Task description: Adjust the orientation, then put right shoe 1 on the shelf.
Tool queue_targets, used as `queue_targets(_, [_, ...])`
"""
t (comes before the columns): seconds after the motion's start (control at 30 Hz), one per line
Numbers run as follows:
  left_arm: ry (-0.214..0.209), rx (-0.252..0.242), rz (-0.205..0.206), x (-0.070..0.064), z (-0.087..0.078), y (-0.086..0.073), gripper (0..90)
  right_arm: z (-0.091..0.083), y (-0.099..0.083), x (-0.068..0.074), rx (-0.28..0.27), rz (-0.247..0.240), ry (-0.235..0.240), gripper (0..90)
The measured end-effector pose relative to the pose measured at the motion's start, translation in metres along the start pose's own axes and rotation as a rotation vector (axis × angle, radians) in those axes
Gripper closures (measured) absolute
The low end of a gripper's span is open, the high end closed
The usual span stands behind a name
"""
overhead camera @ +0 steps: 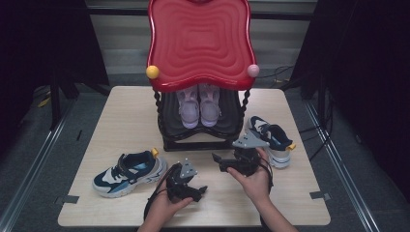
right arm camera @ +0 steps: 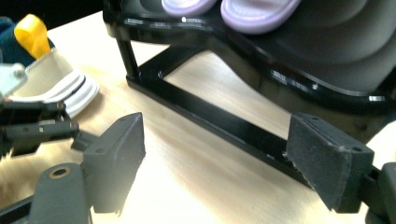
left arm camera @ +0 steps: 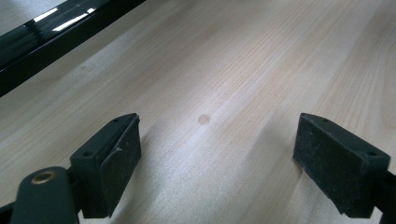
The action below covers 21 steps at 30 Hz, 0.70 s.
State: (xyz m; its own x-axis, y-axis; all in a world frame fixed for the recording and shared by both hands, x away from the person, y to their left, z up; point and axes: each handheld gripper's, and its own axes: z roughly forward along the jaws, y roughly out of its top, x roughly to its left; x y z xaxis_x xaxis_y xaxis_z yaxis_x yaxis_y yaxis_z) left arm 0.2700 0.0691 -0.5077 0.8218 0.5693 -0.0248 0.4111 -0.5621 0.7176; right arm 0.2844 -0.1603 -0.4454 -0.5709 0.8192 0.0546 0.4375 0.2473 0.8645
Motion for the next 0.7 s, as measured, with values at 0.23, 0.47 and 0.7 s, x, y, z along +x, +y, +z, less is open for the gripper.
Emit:
queue_targets(0.23, [0.0, 0.0, 0.0, 0.0, 0.0, 0.0, 14.4, -0.009, -0.014, -0.009, 0.025, -0.003, 0.01, 17.0])
queue_targets(0.47, [0.0, 0.0, 0.0, 0.0, 0.0, 0.0, 14.5, -0.015, -0.029, -0.017, 0.047, 0.002, 0.015, 15.9])
queue_targets(0.7, [-0.001, 0.0, -0.001, 0.0, 0.0, 0.0, 14.5, -0.023, -0.042, -0.026, 0.066, 0.006, 0.036, 14.4])
